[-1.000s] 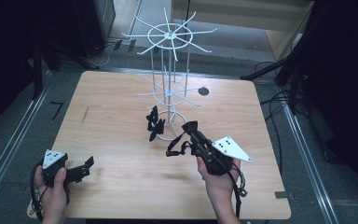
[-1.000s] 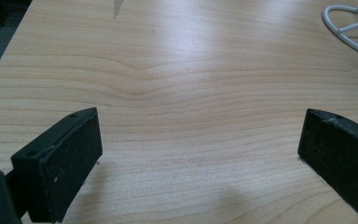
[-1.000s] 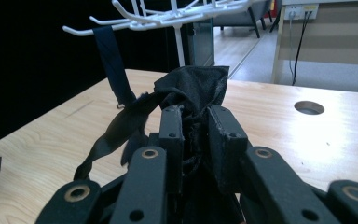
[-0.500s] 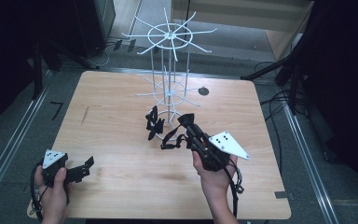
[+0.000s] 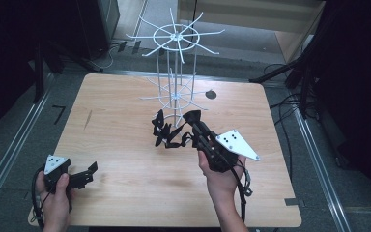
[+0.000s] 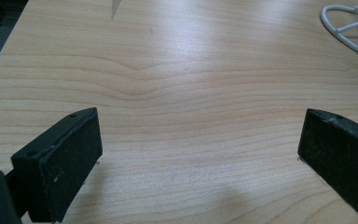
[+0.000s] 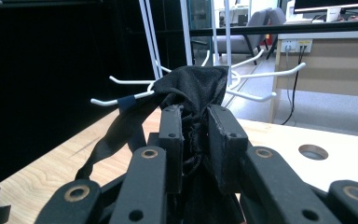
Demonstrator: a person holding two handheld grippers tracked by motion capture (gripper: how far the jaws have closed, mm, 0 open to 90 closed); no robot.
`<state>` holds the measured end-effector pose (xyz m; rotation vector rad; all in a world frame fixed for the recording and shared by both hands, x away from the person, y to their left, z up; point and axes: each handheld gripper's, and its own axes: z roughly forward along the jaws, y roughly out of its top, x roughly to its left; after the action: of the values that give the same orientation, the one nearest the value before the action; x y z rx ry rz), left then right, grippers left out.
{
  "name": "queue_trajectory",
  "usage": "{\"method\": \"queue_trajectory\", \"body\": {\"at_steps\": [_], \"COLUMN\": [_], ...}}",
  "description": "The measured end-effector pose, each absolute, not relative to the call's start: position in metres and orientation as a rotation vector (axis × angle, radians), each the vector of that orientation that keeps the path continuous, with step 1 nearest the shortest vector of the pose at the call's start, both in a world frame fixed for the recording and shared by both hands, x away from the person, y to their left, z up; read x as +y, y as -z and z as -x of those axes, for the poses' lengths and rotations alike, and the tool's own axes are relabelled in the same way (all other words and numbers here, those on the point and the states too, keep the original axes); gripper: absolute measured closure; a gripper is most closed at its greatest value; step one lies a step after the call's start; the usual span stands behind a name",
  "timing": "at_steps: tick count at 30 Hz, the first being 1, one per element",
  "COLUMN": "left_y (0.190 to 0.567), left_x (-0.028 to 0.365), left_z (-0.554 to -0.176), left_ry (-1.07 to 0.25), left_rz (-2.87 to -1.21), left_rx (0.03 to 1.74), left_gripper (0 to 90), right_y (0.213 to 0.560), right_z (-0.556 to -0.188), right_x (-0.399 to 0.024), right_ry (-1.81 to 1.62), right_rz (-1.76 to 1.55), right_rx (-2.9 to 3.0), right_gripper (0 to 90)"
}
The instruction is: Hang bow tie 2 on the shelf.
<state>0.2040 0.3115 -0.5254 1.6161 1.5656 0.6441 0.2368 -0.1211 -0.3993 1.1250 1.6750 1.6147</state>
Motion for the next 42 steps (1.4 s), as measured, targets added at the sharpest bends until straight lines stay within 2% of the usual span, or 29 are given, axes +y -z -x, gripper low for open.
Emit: {"method": "queue_trajectory", "body": {"at_steps": [15,42], "left_y": [0.525,0.526], "left_x": [0.313,0.313], "left_z": [-0.204,-0.204], "left_ry": [-0.635,-0.631], "left_rz": [-1.612,-1.607], "left_rx": [1.567,1.567], "left_gripper": [0.0,0.0], "right_y": [0.391,0.415], "right_z": [-0.244,-0.270], "right_x": [-0.112,-0.100], "right_ry": [-1.616,-1.552], "right_rz": [-1.113,-1.205], "right_rx": [1.675,1.686], "right_gripper": [76.9,76.4]}}
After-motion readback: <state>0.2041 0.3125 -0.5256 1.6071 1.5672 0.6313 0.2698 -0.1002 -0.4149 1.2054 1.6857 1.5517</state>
